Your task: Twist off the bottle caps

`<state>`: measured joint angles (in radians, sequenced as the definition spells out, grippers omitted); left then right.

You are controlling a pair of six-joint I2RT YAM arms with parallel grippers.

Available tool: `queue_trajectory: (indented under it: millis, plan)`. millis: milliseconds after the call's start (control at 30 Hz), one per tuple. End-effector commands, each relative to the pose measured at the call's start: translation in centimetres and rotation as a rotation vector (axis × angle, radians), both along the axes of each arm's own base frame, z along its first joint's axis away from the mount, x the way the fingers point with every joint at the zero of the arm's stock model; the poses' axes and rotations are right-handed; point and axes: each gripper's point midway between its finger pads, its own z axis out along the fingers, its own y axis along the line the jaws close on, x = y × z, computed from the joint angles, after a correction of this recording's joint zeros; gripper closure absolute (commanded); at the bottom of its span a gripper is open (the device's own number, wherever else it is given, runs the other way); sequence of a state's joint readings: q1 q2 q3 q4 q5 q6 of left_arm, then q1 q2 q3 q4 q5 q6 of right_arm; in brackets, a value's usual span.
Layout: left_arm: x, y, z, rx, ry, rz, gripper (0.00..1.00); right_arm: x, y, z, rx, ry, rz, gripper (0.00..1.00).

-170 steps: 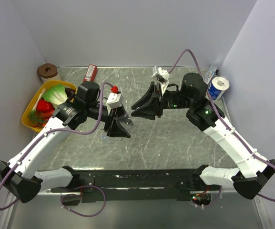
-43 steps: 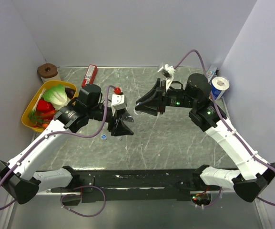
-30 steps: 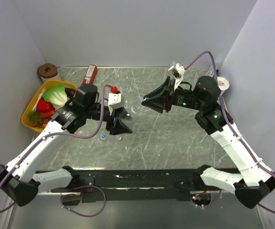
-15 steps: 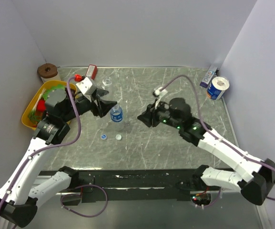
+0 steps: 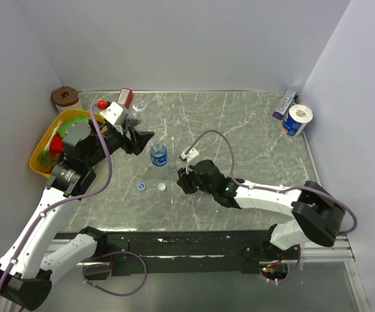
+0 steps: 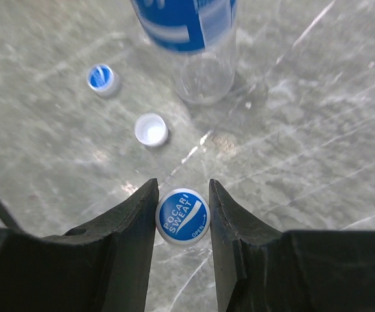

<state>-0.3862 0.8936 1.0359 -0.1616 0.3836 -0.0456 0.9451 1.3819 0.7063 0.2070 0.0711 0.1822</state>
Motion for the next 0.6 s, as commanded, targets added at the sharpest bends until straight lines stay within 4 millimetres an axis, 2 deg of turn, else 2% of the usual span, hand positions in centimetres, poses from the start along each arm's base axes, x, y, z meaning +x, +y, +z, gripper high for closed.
queue_trajectory:
  millis: [0, 267, 567]
  plan:
    - [0.1, 0.5, 1.5, -0.027, -0.054, 0.024, 0.35, 1.4, 1.1, -0.7, 0.035, -0.083, -0.054, 0.88]
    - [0.2, 0.2, 1.2, -0.025, -0.042, 0.014, 0.35, 1.8, 1.6, -4.7, -0.064, -0.084, -0.086, 0.87]
    - [0.3, 0.1, 1.0, -0.021, -0.039, 0.009, 0.35, 2.6, 0.5, -7.3, -0.132, -0.088, -0.163, 0.85]
